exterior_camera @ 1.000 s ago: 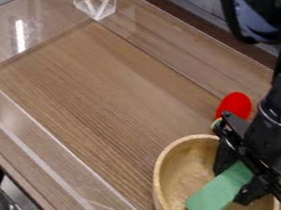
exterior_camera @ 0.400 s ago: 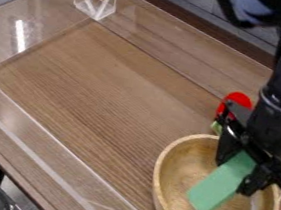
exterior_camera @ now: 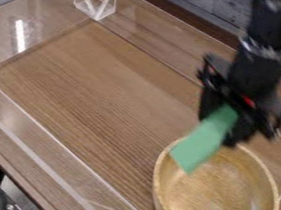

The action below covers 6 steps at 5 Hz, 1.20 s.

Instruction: Remove the green block from the brown bowl and put it on the table

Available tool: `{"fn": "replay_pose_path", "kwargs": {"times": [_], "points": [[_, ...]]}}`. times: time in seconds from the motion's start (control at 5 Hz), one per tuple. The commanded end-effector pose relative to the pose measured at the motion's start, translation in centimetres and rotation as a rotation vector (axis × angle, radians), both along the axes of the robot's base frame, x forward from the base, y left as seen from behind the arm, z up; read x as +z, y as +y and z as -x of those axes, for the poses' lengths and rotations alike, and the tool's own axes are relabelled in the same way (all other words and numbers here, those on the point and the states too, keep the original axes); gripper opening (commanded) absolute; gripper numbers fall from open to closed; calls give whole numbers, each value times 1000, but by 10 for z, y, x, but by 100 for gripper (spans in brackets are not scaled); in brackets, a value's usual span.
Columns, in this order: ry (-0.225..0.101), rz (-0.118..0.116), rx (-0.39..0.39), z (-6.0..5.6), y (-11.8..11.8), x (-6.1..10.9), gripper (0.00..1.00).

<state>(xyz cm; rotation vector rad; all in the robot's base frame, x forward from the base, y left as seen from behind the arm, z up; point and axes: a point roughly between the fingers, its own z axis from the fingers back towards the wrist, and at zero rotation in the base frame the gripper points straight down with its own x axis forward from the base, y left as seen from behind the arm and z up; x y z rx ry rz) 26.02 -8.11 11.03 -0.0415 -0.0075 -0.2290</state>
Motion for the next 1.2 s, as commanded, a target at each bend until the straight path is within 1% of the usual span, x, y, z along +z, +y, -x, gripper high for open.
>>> {"fn": "replay_pose_path", "kwargs": {"times": [0.0, 0.2, 0.4, 0.6, 1.0], "points": [[-67, -5, 105, -12, 45, 20, 0], [-75, -21, 146, -9, 88, 18, 0], [-83, -34, 171, -5, 129, 11, 0], [-94, -39, 182, 0, 165, 3, 0], [-87, -19, 172, -15, 86, -10, 0]]}}
